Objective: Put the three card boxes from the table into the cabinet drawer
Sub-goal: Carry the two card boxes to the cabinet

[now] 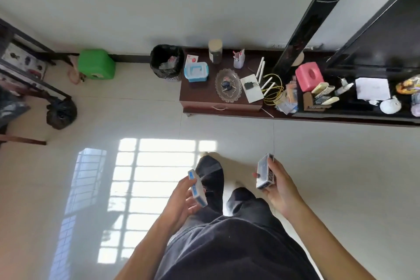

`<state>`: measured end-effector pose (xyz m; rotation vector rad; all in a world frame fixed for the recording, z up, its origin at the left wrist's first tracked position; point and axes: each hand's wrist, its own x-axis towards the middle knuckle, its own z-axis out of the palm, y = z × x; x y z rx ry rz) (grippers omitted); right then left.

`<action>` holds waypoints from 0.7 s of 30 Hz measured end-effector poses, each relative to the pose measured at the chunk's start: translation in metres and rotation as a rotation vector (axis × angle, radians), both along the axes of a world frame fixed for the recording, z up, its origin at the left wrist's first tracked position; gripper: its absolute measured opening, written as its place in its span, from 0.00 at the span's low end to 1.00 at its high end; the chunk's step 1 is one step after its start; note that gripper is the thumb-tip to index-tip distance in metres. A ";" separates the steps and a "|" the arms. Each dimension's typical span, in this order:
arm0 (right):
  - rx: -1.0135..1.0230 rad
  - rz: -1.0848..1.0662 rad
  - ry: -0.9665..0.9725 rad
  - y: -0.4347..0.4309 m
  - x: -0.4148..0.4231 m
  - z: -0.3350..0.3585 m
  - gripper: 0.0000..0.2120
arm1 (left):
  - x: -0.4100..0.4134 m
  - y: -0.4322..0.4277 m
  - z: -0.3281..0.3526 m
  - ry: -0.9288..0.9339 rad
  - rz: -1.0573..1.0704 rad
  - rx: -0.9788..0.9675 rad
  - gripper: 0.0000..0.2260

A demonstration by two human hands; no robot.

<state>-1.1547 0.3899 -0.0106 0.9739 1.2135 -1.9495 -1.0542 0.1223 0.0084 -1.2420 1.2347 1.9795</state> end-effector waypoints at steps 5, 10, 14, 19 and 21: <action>0.068 0.064 -0.022 -0.053 -0.050 -0.013 0.34 | -0.054 -0.053 -0.016 -0.016 -0.035 0.000 0.20; 0.090 0.074 -0.050 -0.096 -0.107 -0.021 0.22 | -0.124 -0.096 -0.033 -0.006 -0.055 0.032 0.24; 0.084 0.069 -0.066 -0.122 -0.156 -0.040 0.13 | -0.179 -0.119 -0.054 -0.021 -0.059 0.020 0.28; 0.134 0.214 -0.053 -0.146 -0.223 -0.108 0.19 | -0.246 -0.135 -0.116 -0.022 -0.038 -0.057 0.28; 0.173 0.260 -0.032 -0.159 -0.252 -0.151 0.19 | -0.274 -0.141 -0.156 -0.021 -0.032 -0.114 0.28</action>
